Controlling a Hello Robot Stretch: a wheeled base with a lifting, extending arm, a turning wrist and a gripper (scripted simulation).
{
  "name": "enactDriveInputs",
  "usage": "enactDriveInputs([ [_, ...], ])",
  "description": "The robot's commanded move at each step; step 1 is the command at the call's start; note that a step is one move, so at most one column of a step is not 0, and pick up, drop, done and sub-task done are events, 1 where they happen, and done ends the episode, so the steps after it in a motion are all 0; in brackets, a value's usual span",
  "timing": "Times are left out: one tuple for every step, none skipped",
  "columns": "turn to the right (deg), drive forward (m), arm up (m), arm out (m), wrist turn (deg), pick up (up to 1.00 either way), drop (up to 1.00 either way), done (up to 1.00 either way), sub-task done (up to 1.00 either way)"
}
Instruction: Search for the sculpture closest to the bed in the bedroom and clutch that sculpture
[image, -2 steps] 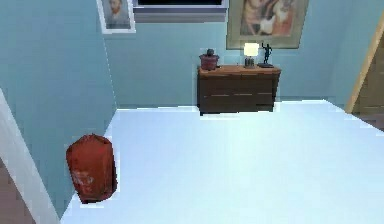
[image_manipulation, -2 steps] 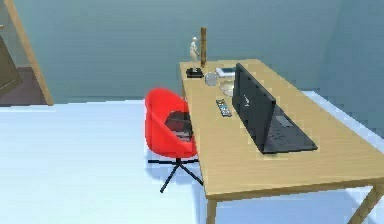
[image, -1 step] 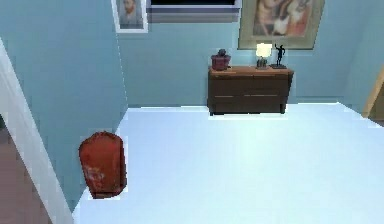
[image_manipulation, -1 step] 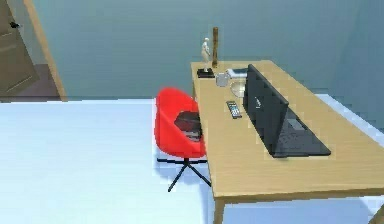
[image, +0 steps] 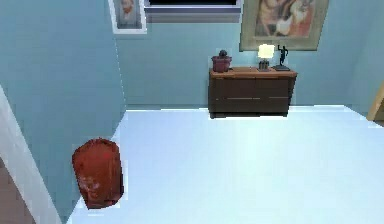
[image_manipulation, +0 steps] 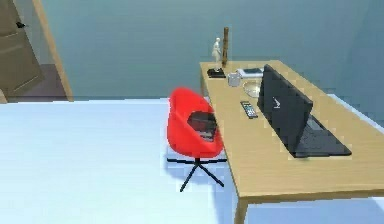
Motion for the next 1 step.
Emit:
enactDriveInputs([
  [18.0,0.0,0.0,0.0,0.0,0.0,0.0,0.0,0.0],
])
